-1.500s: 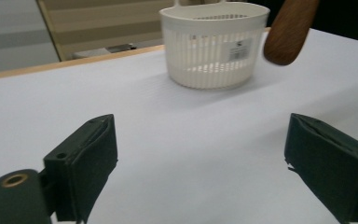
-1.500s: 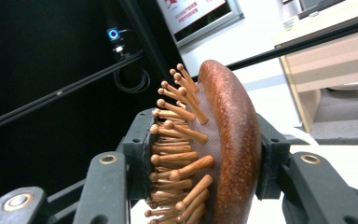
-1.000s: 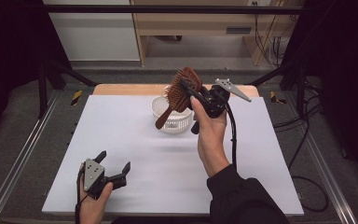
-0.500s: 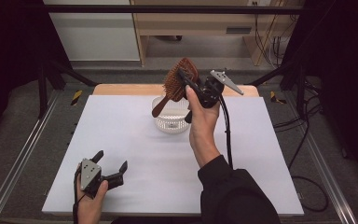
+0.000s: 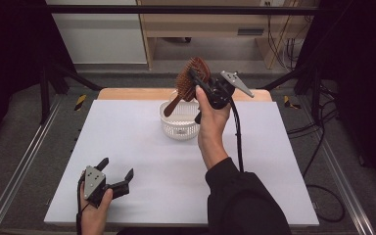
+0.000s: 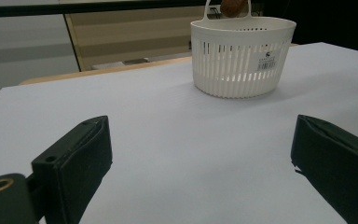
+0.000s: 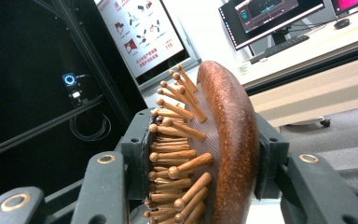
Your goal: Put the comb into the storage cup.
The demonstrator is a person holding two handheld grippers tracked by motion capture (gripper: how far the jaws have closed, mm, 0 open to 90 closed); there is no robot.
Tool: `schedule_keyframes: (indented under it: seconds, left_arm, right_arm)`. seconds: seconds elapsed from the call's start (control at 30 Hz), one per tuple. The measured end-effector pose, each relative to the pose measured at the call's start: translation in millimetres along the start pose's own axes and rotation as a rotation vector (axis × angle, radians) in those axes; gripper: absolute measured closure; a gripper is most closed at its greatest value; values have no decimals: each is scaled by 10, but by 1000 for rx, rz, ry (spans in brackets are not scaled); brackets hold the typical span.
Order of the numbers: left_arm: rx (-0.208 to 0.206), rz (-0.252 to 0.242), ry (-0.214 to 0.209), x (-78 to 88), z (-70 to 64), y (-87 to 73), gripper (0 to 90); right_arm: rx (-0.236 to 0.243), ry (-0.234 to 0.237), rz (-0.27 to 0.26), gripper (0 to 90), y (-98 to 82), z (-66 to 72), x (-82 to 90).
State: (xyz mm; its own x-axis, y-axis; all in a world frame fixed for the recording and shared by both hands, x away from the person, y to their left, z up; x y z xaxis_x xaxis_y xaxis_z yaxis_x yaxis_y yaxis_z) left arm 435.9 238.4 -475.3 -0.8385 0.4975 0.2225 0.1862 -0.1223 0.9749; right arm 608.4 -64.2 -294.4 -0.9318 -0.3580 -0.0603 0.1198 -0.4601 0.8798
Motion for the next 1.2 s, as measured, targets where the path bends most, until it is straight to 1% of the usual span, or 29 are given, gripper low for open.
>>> schedule_keyframes:
  seconds: [0.17, 0.27, 0.43, 0.53, 0.77, 0.97, 1.07, 1.13, 1.2]
  left_arm:
    - [-1, 0, -2, -3, -4, -1, 51]
    - [-1, 0, -3, -3, -3, -1, 51]
    - [-1, -1, -6, -3, -3, -2, 51]
    - [-1, -1, -7, -4, -2, -2, 51]
    - [-2, -1, -12, -10, -14, -3, 51]
    - [-1, -3, -14, -11, -13, -1, 51]
    - [-1, -4, -16, -9, -12, 0, 50]
    - [0, -4, -17, -8, -13, 0, 49]
    - [-2, -6, -20, -14, -17, 0, 49]
  right_arm:
    - [1, -11, -17, 508, 16, -11, -4]
    - [4, -18, -18, 508, 9, -30, -14]
    - [29, -34, -16, 508, -25, -55, -42]
    - [31, -38, -14, 508, -44, -75, -56]
    - [53, -46, -20, 507, -67, -89, -73]
    - [60, -54, -16, 507, -109, -116, -88]
    - [55, -57, -15, 507, -144, -143, -89]
    - [47, -56, -16, 507, -172, -164, -72]
    - [54, -58, -14, 506, -201, -185, -57]
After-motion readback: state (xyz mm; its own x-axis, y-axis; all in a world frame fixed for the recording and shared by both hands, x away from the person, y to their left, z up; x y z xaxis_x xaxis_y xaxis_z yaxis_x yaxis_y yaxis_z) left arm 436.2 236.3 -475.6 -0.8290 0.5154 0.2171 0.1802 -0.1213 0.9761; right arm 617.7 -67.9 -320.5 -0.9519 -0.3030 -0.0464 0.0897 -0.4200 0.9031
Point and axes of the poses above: each handheld gripper's, and its own axes: x roughly backward along the jaws, y roughly out of its top, z roughly to its left, the point moved 4 cm from there along -x, roughly forward along the jaws, and after that the axes turned 7 degrees about -y, right-handed, at the moved point
